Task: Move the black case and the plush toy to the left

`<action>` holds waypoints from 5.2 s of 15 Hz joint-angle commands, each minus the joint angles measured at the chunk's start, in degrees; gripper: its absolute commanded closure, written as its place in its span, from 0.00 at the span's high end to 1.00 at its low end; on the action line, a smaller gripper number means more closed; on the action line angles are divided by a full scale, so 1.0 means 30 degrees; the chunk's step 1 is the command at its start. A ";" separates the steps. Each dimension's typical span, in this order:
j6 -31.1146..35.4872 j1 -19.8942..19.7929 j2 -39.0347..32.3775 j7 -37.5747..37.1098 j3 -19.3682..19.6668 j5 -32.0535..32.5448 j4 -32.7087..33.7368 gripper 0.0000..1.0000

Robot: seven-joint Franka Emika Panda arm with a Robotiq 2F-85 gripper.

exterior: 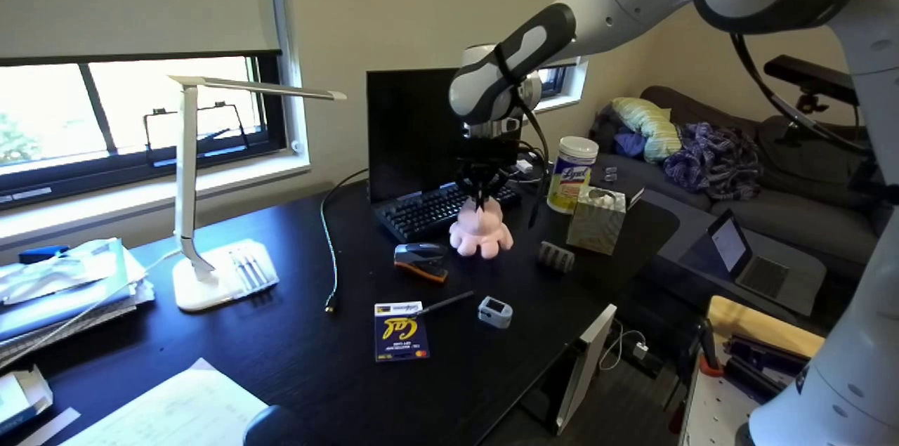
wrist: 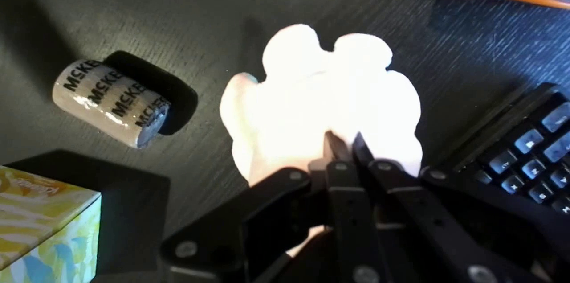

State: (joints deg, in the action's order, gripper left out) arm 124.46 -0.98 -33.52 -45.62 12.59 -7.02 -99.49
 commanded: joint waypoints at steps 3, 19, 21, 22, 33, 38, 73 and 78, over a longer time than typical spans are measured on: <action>0.0253 0.0582 0.0104 -0.2408 0.0772 0.1331 -0.0120 0.01; 0.1350 0.1922 0.4862 -0.9683 0.0271 0.5166 -0.2522 0.01; 0.1020 0.2501 0.4873 -1.1489 0.0205 0.5587 -0.2835 0.01; 0.0966 0.2865 0.5034 -1.2682 0.0129 0.5886 -0.3149 0.01; 0.0532 0.4162 0.7664 -1.9707 -0.3920 0.5293 -0.4687 0.04; -0.0111 0.4420 0.7855 -2.1508 -0.3994 0.5714 -0.4822 0.01; -0.7988 2.8103 -1.1791 -3.4532 2.3136 -2.3041 -0.0827 0.01; -0.6691 2.9185 -1.4415 -3.4531 2.2488 -2.4309 -0.0242 0.01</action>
State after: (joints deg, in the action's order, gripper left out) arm 101.63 84.15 -71.74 -149.21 79.69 -78.51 -101.32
